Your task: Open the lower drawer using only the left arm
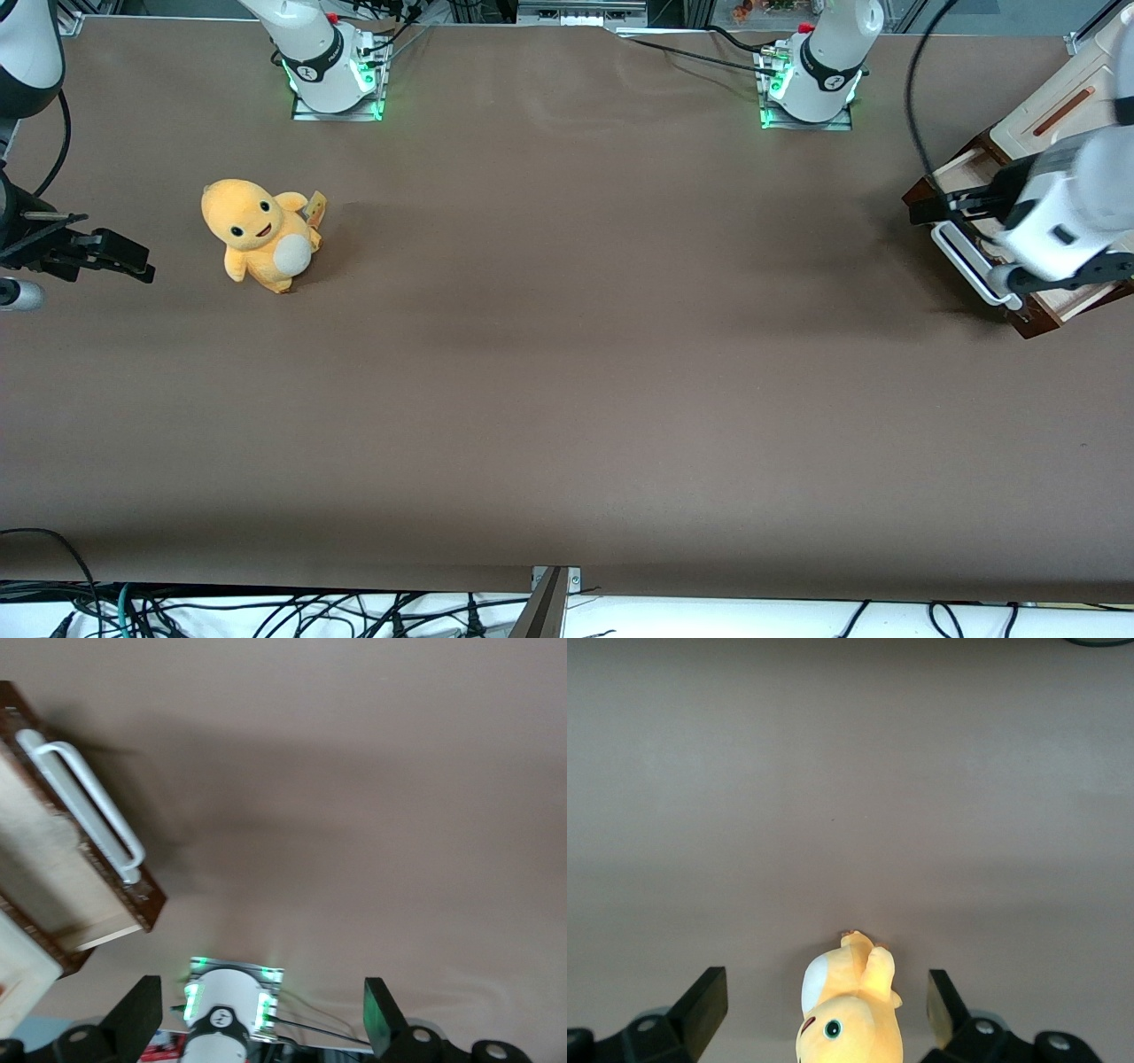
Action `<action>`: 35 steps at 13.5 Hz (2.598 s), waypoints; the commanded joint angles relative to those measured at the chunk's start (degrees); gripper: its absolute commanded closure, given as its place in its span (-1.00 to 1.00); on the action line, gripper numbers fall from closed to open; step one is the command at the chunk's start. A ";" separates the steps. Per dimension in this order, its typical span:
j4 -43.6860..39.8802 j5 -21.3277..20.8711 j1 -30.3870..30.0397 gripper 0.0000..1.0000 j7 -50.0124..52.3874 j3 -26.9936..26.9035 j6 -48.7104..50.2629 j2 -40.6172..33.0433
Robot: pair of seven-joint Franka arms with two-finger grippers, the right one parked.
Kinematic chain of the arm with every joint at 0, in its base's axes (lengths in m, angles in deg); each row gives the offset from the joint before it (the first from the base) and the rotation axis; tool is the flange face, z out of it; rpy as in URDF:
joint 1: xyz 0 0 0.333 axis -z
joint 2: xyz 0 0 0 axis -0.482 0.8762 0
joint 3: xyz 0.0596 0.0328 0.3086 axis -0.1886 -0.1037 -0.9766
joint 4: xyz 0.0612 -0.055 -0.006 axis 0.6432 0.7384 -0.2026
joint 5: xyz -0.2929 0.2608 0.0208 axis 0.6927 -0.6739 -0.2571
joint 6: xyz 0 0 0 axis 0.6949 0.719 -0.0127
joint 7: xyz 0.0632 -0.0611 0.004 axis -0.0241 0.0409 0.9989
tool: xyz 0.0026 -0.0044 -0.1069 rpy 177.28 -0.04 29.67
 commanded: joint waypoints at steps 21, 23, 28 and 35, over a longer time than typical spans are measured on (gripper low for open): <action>27.65 -2.02 11.80 -1.00 -14.49 -11.92 -29.26 -18.05; 26.85 -2.10 11.98 -1.00 -14.41 -11.66 -28.99 -17.69; 26.94 -2.19 11.63 -1.00 -14.14 -11.66 -28.55 -17.52; 26.76 -4.56 11.36 -1.00 -15.02 -11.66 -28.37 -17.25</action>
